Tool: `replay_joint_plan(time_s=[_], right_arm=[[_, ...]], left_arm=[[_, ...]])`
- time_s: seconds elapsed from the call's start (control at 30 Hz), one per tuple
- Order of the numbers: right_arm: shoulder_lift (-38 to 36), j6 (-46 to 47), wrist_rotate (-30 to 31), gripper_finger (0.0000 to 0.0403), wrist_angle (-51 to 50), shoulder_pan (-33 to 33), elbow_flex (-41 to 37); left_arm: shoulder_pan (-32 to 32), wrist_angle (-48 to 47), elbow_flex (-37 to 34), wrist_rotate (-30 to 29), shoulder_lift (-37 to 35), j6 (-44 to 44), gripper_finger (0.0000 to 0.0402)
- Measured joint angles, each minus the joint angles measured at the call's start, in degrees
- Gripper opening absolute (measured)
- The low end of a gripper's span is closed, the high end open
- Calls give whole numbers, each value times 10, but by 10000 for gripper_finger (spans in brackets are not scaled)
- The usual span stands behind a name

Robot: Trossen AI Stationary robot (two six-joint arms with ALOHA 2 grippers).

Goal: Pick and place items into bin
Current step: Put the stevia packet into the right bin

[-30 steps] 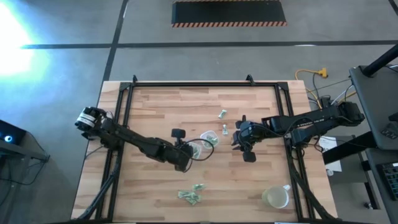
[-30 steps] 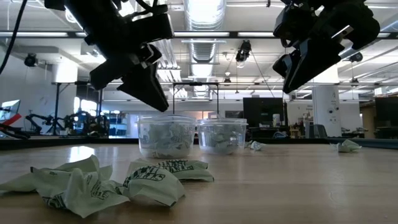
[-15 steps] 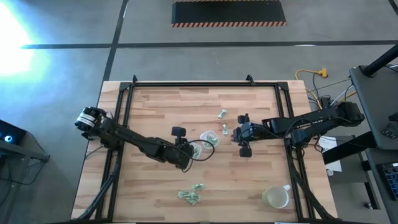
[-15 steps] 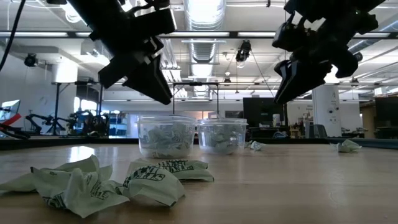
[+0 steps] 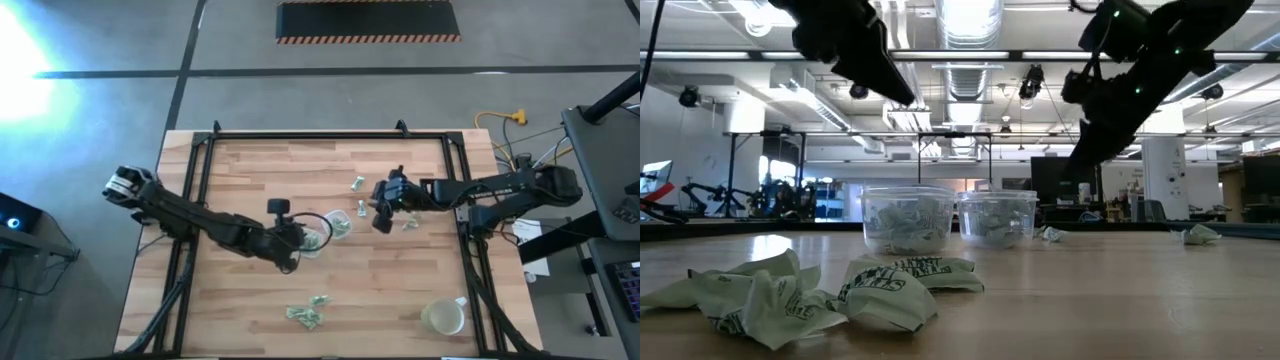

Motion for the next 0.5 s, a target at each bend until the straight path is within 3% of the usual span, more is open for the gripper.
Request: replay_joint_plan(time_s=[0.3, 0.5], right_arm=[[110, -14, -9, 96, -1, -37, 41], [160, -28, -92, 118, 29, -53, 60]], left_arm=[[-22, 0, -5, 1, -28, -26, 89], [-30, -1, -5, 0, -28, -27, 89]])
